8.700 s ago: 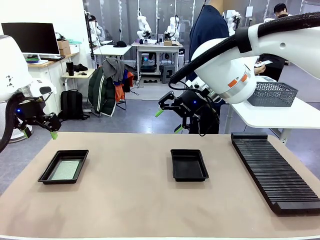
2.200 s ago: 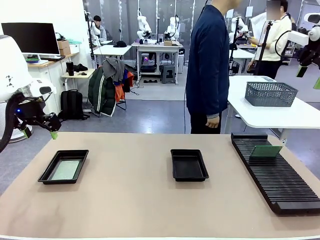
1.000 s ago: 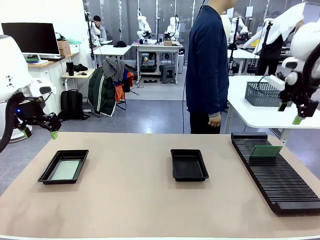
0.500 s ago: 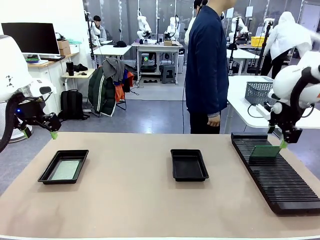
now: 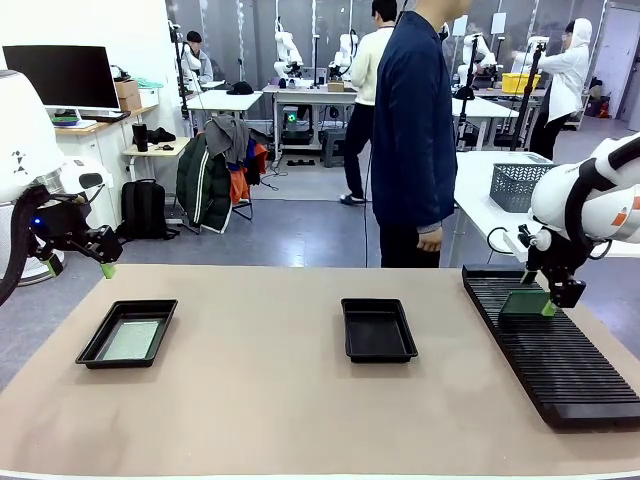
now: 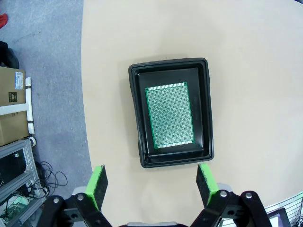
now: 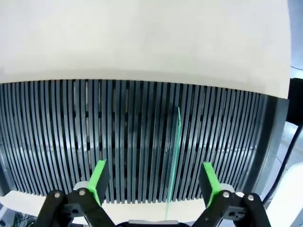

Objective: Inspect and transfer BCBs to ESD trays.
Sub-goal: Pick up the Blank PCB from the PCB Rack and place it in the right ESD tray.

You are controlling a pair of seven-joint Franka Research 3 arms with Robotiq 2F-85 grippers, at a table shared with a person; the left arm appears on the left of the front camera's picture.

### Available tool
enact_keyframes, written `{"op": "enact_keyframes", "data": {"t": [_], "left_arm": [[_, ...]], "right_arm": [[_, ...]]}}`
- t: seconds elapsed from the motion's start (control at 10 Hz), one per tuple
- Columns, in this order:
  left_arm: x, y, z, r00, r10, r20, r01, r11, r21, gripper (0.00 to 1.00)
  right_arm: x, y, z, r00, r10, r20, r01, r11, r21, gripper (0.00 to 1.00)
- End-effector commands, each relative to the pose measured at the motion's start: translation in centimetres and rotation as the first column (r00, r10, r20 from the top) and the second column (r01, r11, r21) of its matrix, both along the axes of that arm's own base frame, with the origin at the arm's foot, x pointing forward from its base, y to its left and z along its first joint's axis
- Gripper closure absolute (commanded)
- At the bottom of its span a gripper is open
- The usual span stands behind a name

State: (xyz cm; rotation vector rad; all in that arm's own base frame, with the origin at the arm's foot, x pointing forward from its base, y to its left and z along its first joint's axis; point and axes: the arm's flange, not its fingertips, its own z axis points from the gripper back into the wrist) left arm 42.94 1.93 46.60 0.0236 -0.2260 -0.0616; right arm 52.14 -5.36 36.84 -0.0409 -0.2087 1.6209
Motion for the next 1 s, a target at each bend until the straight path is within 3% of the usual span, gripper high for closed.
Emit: {"op": "enact_keyframes", "data": {"t": [0.0,0.2,0.9], "left_arm": [[-0.05,0.02,-0.10,1.000,0.001,0.004,-0.001,1.000,0.001,0.00],[-0.05,0.02,-0.10,1.000,0.001,0.004,-0.001,1.000,0.001,0.00],[-0.05,0.02,-0.10,1.000,0.001,0.004,-0.001,1.000,0.001,0.00]], "right_arm": [[0.54,-0.61,-0.63,0.999,0.000,0.038,0.000,1.000,0.012,0.00],[0.12,-0.15,-0.25,1.000,-0.006,0.002,0.006,1.000,0.001,0.00],[0.12,-0.15,-0.25,1.000,-0.006,0.002,0.006,1.000,0.001,0.00]]}}
